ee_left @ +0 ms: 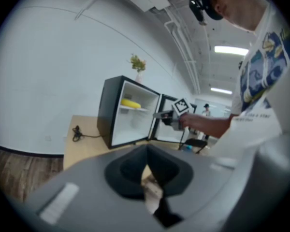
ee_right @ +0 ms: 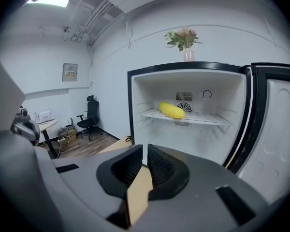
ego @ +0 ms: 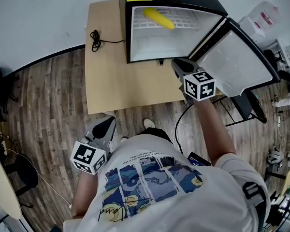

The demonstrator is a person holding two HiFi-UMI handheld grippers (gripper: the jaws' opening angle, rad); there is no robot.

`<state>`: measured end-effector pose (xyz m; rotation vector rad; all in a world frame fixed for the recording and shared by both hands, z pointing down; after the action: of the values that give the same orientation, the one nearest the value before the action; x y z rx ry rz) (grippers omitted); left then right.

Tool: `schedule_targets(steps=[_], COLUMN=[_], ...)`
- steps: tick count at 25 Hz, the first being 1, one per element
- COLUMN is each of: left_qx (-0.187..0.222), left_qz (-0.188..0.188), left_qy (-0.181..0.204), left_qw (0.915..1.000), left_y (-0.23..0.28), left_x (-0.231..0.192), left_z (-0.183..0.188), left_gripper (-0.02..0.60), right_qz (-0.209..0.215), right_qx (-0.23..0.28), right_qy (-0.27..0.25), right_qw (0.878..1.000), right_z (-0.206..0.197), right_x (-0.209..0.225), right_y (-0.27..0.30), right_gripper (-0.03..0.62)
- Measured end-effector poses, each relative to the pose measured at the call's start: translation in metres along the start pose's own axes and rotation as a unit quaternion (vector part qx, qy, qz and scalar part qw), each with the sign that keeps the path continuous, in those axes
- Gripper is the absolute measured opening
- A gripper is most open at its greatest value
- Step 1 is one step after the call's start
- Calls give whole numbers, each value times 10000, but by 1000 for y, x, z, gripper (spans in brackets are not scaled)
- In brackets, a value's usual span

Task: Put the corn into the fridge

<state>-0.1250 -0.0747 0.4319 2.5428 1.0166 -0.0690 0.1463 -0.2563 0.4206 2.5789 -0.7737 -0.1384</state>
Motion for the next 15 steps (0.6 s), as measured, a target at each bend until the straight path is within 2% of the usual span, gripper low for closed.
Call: schedule_targets(steps=[10,15], left_qx=[6,-53], left_qz=[-331,-493], left_qy=[23,19], left_qw=[9994,9988], left_y=[-16,-26], left_x=[4,8], left_z=[-14,-25], left_gripper=[11,11], right_qz=[305,384], right_qx=[41,38], right_qy=[-9,-20], right_qw=[9995,9993], right_z=[-31,-46], right_x=[-97,-132], right_y=[-37,-51], right_gripper=[17,14])
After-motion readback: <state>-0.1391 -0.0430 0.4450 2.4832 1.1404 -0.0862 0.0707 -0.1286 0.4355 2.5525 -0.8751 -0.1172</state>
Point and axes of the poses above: the fingertips, and each gripper's own axes: y forward along the fingers, x to its right, z out of its top, the point moved 2 cm from there along -y, backward along the fingers, and after that the axes turned 5 degrees about z, right-handed, at the moved point
